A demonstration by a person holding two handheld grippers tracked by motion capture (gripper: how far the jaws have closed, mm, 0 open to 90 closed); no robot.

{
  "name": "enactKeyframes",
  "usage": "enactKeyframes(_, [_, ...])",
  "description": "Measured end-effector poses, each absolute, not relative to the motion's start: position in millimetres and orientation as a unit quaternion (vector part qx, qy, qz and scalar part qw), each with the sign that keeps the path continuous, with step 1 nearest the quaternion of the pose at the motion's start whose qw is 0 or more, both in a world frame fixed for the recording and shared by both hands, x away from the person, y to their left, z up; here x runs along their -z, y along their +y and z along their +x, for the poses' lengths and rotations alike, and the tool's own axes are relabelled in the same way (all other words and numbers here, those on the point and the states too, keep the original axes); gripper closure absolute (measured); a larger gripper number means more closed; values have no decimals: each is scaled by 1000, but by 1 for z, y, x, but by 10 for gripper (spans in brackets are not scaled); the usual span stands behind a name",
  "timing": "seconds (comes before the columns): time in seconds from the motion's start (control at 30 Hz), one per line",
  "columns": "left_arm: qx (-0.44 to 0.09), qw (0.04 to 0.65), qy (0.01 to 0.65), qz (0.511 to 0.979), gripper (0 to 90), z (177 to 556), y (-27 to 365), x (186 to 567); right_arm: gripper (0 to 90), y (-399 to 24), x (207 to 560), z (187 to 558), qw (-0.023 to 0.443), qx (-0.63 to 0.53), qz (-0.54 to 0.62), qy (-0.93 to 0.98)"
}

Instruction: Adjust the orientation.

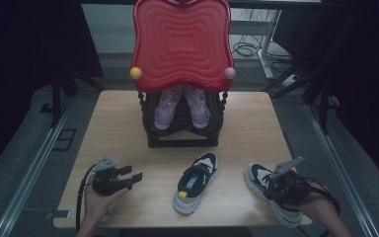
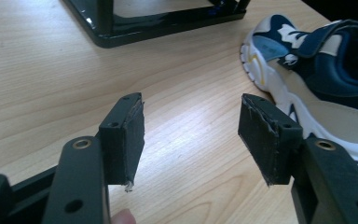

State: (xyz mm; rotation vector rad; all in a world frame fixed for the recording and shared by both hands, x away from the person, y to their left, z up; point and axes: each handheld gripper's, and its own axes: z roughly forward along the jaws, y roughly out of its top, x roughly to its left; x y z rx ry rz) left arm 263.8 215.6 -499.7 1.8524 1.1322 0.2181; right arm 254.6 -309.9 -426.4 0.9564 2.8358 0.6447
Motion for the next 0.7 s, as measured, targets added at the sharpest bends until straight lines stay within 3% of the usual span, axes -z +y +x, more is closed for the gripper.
enactKeyframes(0.7, [-80, 465, 434, 767, 407, 255, 188, 475, 644, -322, 419, 262, 71, -289, 337, 893])
